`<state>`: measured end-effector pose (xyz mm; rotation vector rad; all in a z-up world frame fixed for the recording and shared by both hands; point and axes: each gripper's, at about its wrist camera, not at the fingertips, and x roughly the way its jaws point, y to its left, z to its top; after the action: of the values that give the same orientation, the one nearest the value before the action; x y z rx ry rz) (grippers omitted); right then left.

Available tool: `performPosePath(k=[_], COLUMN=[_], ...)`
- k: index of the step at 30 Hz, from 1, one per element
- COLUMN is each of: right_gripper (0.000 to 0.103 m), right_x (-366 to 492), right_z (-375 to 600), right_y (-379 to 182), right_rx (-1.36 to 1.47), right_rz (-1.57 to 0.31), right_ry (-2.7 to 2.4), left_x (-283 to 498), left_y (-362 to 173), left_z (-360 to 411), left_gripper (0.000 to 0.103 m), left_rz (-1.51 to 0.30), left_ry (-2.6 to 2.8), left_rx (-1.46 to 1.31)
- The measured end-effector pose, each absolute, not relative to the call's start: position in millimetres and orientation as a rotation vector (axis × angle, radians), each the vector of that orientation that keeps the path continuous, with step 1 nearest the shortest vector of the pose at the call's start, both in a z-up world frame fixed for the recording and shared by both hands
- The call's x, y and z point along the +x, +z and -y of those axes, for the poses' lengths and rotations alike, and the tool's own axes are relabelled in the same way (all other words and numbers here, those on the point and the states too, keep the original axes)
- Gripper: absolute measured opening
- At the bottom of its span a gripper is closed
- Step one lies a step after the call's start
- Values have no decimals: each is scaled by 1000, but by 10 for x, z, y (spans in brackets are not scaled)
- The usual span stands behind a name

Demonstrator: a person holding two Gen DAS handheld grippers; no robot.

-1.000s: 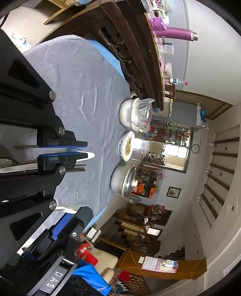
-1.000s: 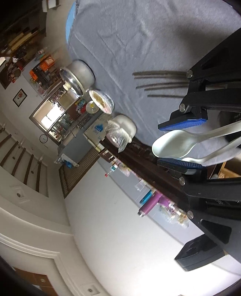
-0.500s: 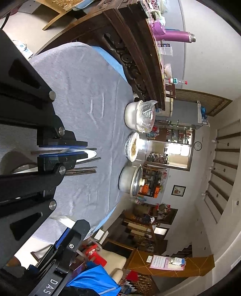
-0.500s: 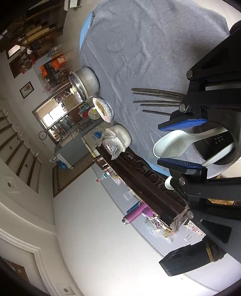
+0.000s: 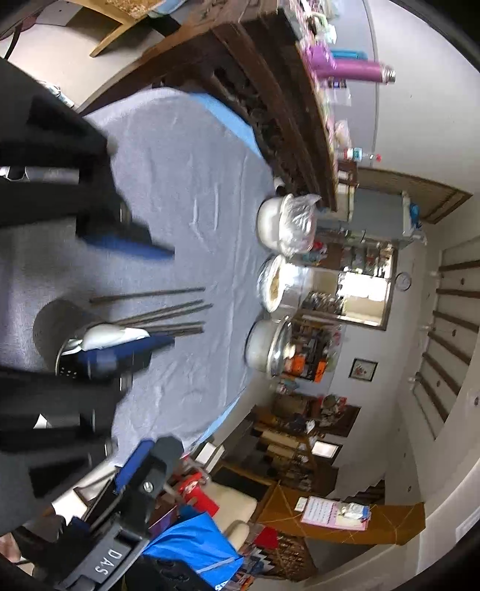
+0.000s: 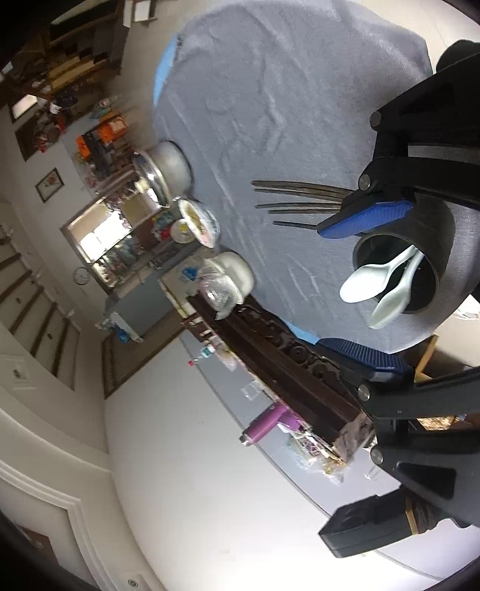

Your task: Organize utensils

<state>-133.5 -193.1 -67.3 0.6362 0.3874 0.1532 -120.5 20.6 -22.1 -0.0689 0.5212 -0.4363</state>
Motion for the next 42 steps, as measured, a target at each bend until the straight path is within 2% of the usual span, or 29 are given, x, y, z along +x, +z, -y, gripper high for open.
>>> performPosePath(k=[3,4,5,7,13,25,42], right_gripper=[60,61,65,68,74,79,79], right_x=[-1412,-1435,-1467,-1522,-1716,-1996,-2060], right_z=[1910,1898,1875,1817,1743,1619,1346], right_y=[-585,-554,-514,-440,-309,-133,-41], right_rx=[610,597,574,519,428,359,265], right_rz=[-383,-383,-386,-401,-433,-441,-470], right_ry=[120,107,85,35,-53,-116,-162], left_x=[-1274,-1299,-1340,-1403,-1597,-1817,-1854], left_y=[-145,-119,-83,-32,89,235,280], left_z=[-254,-263,-266,-268,-245,-353,-508], left_gripper=[59,65,71,77,85,93,94], left_rz=[-516,-516,-514,-505,-489,-469,-488], left_ry=[-415,-407,-392,-362,-295,-216,-154], left_rx=[-58,-51,-39,-13,76,128,122])
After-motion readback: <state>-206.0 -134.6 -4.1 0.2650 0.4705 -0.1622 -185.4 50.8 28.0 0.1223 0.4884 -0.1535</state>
